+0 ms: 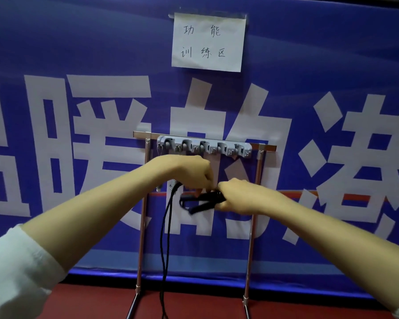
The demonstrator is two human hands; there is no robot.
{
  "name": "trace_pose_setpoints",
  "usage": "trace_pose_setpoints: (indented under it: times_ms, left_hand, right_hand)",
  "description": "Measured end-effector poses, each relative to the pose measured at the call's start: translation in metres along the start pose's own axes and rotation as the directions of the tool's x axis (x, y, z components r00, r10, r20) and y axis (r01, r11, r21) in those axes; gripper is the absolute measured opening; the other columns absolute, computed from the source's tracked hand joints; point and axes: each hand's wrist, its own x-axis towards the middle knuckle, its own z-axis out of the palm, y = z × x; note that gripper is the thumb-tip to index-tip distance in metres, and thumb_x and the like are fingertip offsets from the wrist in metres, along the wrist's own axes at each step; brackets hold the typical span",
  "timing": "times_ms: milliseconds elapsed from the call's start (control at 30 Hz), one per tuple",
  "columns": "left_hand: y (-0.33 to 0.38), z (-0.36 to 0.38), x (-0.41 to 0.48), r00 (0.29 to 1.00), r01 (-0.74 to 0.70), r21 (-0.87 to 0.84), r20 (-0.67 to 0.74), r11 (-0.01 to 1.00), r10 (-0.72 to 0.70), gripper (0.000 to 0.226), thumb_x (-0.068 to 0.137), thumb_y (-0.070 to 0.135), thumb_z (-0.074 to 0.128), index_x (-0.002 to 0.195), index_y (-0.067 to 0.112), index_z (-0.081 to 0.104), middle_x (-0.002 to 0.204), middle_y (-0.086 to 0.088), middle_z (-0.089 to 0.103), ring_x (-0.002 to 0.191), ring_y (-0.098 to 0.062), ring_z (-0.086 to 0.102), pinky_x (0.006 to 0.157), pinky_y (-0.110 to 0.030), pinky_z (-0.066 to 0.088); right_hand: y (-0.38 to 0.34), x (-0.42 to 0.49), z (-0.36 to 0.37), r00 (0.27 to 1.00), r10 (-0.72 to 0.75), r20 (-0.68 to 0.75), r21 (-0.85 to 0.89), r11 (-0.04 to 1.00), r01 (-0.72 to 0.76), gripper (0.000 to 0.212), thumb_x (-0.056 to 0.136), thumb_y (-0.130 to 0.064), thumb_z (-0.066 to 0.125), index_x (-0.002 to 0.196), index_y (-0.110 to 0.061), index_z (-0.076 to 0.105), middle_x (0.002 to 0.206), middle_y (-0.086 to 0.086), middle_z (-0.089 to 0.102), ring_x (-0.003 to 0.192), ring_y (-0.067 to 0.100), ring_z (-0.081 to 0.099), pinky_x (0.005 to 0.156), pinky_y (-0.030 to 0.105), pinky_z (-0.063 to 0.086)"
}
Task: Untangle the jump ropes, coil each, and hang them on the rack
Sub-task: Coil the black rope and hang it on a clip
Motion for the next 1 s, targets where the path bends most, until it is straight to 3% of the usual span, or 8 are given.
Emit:
trace_pose_setpoints:
  times_ms: [233, 333, 467, 633, 700, 800, 867, 1000]
  left_hand:
    - [-0.002, 0.012, 0.001, 0.887, -0.009, -0.367, -0.432, 0.93, -0.162, 0.016, 0.089, 0.023, 0.068, 0.096, 0.012, 0.076, 0.084, -0.002, 0.073, 0.07, -0.009, 0.061, 0.067, -0.02, 0.051]
    - [0.012, 0.02, 0.002, 0.762, -0.017, -0.221, -0.635, 0.975, -0.13, 0.016, 0.09, 0.018, 0.063, 0.099, 0.015, 0.076, 0.094, -0.002, 0.072, 0.084, -0.015, 0.065, 0.077, -0.033, 0.054]
    - [0.018, 0.035, 0.003, 0.515, -0.01, 0.288, -0.82, 0.958, 0.251, 0.011, 0.079, 0.007, 0.075, 0.09, 0.006, 0.071, 0.083, -0.007, 0.065, 0.074, -0.023, 0.063, 0.047, -0.03, 0.045]
    - [0.018, 0.056, 0.011, 0.315, -0.071, 0.185, -0.928, 0.98, 0.198, 0.021, 0.088, 0.014, 0.062, 0.106, 0.007, 0.07, 0.086, -0.007, 0.067, 0.068, -0.023, 0.067, 0.046, -0.035, 0.054]
    - [0.027, 0.06, 0.009, 0.359, -0.241, -0.162, -0.931, 0.957, -0.067, 0.022, 0.095, 0.019, 0.056, 0.111, 0.01, 0.068, 0.099, -0.003, 0.069, 0.085, -0.015, 0.067, 0.069, -0.033, 0.057]
    - [0.035, 0.056, 0.002, 0.59, -0.456, -0.691, -0.707, 0.562, -0.39, 0.007, 0.092, 0.017, 0.064, 0.099, 0.016, 0.062, 0.093, 0.005, 0.069, 0.07, 0.001, 0.06, 0.063, -0.018, 0.048]
    - [0.038, 0.05, -0.002, 0.759, -0.431, -0.851, -0.522, 0.301, -0.389, 0.015, 0.094, 0.025, 0.061, 0.099, 0.012, 0.06, 0.082, 0.002, 0.065, 0.053, -0.002, 0.045, 0.05, -0.014, 0.036]
    - [0.034, 0.034, -0.006, 0.925, -0.279, -0.957, -0.29, 0.08, -0.246, 0.045, 0.102, 0.045, 0.037, 0.095, 0.011, 0.066, 0.061, 0.004, 0.051, 0.047, -0.006, 0.024, 0.043, -0.017, 0.019]
  right_hand:
    - [0.009, 0.01, 0.008, 0.937, 0.023, -0.35, -0.23, 0.967, -0.109, 0.026, 0.099, -0.023, 0.048, 0.118, -0.004, 0.044, 0.113, 0.014, 0.057, 0.095, 0.034, 0.062, 0.065, 0.034, 0.04]
    - [0.014, 0.014, 0.002, 0.932, 0.056, -0.359, -0.118, 0.987, -0.105, 0.028, 0.098, -0.025, 0.05, 0.117, -0.005, 0.044, 0.108, 0.014, 0.06, 0.091, 0.032, 0.063, 0.067, 0.036, 0.047]
    - [0.019, 0.017, -0.002, 0.914, 0.115, -0.388, 0.114, 0.991, -0.076, 0.036, 0.096, -0.031, 0.055, 0.122, -0.007, 0.045, 0.104, 0.011, 0.064, 0.088, 0.03, 0.064, 0.077, 0.044, 0.054]
    - [0.024, 0.017, -0.005, 0.822, 0.129, -0.555, 0.112, 0.991, -0.08, 0.031, 0.095, -0.029, 0.055, 0.117, -0.008, 0.048, 0.114, 0.013, 0.061, 0.097, 0.036, 0.063, 0.078, 0.044, 0.051]
    - [0.023, 0.018, -0.006, 0.794, 0.131, -0.594, 0.116, 0.99, -0.076, 0.031, 0.096, -0.027, 0.054, 0.117, -0.007, 0.046, 0.116, 0.014, 0.058, 0.098, 0.036, 0.062, 0.073, 0.041, 0.048]
    - [0.026, 0.018, -0.011, 0.749, 0.136, -0.649, 0.176, 0.984, -0.026, 0.027, 0.095, -0.022, 0.055, 0.114, -0.005, 0.047, 0.112, 0.013, 0.057, 0.095, 0.033, 0.061, 0.067, 0.034, 0.042]
    - [0.028, 0.016, -0.014, 0.71, 0.126, -0.693, 0.197, 0.98, 0.018, 0.028, 0.095, -0.019, 0.056, 0.117, -0.005, 0.047, 0.112, 0.013, 0.057, 0.096, 0.032, 0.061, 0.069, 0.033, 0.044]
    - [0.028, 0.013, -0.016, 0.653, 0.076, -0.754, 0.156, 0.986, 0.065, 0.031, 0.094, -0.014, 0.059, 0.12, -0.004, 0.048, 0.115, 0.015, 0.058, 0.097, 0.03, 0.062, 0.072, 0.035, 0.052]
